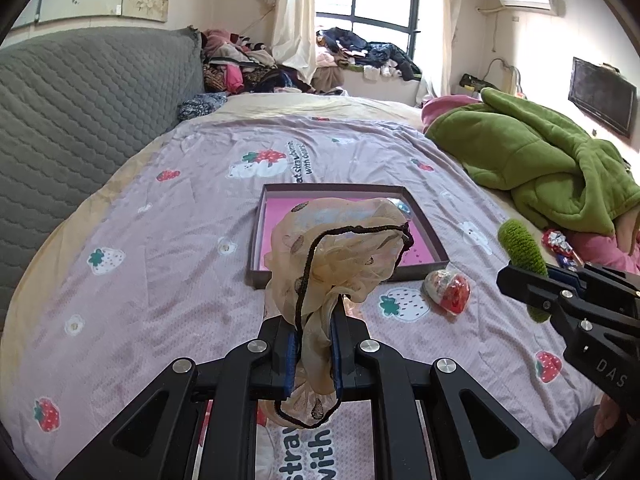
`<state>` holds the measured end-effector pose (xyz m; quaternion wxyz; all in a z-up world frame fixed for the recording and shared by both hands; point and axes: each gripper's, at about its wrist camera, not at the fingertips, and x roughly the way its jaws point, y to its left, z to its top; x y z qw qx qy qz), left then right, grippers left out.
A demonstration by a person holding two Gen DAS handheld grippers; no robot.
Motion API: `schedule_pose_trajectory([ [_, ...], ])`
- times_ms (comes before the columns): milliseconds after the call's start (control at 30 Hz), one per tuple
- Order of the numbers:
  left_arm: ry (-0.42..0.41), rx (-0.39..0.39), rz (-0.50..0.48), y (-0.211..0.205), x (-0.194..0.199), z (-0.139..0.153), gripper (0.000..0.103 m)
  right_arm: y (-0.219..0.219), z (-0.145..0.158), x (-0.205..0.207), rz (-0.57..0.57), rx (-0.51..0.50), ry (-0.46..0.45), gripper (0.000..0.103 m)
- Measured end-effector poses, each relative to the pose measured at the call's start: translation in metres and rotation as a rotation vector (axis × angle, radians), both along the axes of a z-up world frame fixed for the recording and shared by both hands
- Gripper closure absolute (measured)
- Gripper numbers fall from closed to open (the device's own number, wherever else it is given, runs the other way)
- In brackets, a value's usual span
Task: Organize objects
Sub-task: 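Lift the beige scrunchie with the left tool while the right tool lifts the green ring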
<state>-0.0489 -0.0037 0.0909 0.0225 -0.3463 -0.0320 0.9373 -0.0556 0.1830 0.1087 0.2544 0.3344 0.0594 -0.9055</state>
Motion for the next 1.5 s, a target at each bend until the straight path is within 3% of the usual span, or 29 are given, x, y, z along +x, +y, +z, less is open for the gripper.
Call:
schedule_pose_trajectory([
  [833,-0.023,0.004,0.002,0.001,-0.011,-0.013,0.089,0.003,-0.021,-0.008,-0.027,-0.030,-0.036,0.090],
  [1500,0.002,-0.002,-0.011,0.000,-0.046,0.003,0.089,-0.004,0.008,-0.037,-0.013,0.003,0.020,0.090],
])
